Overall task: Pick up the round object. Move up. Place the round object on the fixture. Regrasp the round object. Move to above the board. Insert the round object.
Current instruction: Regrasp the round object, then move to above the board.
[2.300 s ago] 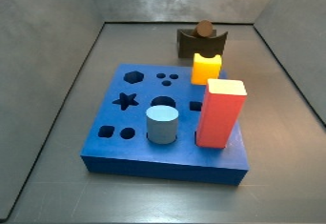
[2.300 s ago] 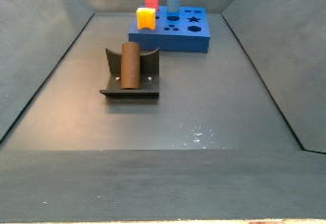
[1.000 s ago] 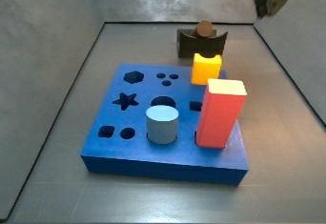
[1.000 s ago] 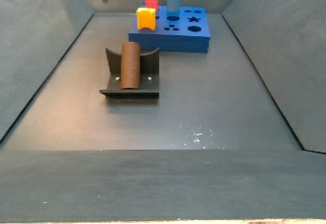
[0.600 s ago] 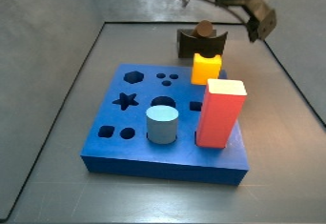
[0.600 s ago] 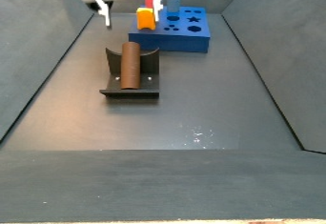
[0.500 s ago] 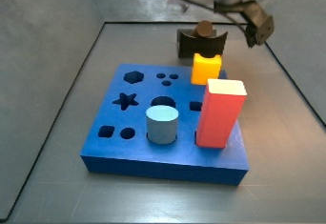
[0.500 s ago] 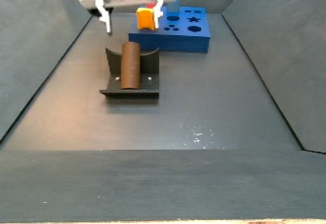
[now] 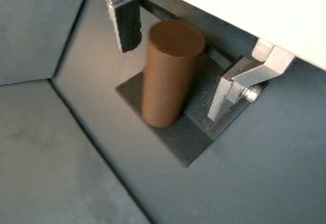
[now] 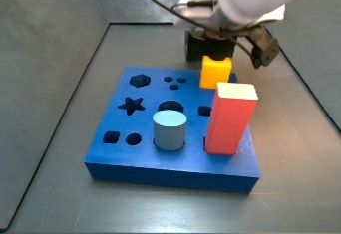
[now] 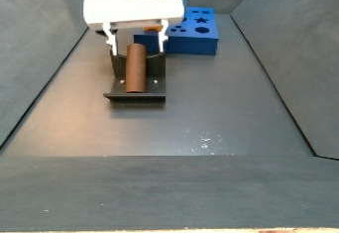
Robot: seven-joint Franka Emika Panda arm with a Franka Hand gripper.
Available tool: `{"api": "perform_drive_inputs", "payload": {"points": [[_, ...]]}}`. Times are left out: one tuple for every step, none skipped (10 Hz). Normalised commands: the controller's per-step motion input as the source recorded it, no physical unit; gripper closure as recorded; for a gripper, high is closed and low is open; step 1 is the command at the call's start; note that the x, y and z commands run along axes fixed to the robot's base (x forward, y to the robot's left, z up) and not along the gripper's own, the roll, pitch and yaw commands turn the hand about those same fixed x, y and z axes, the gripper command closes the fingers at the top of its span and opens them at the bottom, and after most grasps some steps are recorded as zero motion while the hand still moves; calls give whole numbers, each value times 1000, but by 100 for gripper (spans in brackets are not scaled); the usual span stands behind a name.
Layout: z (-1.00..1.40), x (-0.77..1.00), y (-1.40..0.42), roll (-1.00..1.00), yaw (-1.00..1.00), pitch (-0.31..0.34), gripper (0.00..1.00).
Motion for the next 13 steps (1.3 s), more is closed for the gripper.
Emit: {"api": "perform_drive_inputs", "payload": {"points": [[-388,78,7,93,-26,-33,0],[-227,64,2,80,-15,2,0],[-194,29,0,80,-17,12,0],[-179,12,-2,81,-8,8,0],[-178,12,-2,81,-6,8,0],[-178,12,-2,81,-3,9,0],[0,0,0,0,0,0,100],[1000,11,180,324,408,431,100],[1000,12,176,299,403,417,100],[1000,15,166,226,394,367,100],[1000,23,146,94,393,184,100],[1000,24,139,48,389,104,100],[1000,23,127,1,345,-39,100]]}}
